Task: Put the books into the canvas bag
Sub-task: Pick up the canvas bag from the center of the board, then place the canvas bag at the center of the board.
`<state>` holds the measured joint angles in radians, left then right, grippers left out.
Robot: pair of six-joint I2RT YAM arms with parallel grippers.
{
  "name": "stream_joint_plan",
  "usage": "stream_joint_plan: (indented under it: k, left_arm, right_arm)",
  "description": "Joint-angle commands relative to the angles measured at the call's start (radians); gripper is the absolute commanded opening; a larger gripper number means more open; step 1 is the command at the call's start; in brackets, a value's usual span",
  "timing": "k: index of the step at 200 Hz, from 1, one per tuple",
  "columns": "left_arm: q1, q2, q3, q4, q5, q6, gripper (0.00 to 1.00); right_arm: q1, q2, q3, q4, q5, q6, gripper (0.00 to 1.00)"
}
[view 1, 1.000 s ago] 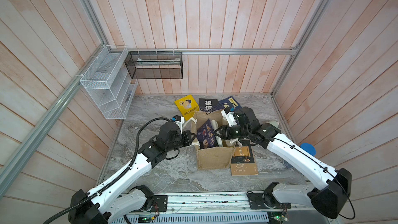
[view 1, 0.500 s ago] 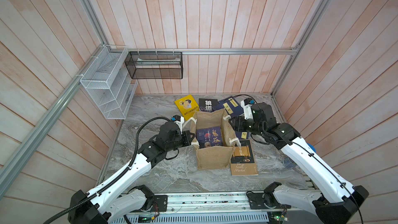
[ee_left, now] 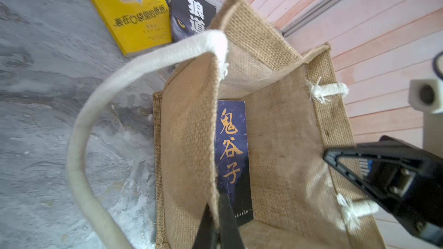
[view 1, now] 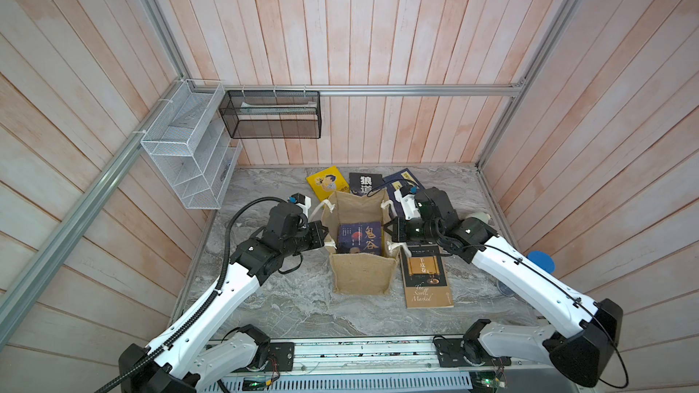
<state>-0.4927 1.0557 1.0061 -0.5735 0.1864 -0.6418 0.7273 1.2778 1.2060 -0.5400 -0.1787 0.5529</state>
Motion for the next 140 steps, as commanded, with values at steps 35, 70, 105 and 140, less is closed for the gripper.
stream_joint_plan:
  k: [35,70,105,140]
  left_arm:
    - [0.258,0.018,0.245,0.049,0.03,0.178,0.0]
    - [0.485,0.097,0.314,0.071,0.121,0.23,0.0]
    - [0.65,0.204,0.376,0.137,0.167,0.27,0.0]
    - [0.697,0.331,0.43,0.228,0.195,0.34,0.0]
  right_arm:
    - [0.112,0.221,0.299,0.206,0.004,-0.075,0.0]
    - [0.119,0.428,0.495,0.261,-0.013,-0.126,0.0]
    - [0.132,0.679,0.792,0.241,0.002,-0.186,0.0]
    - [0.129,0.988,1.248,0.103,0.031,-0.247,0.0]
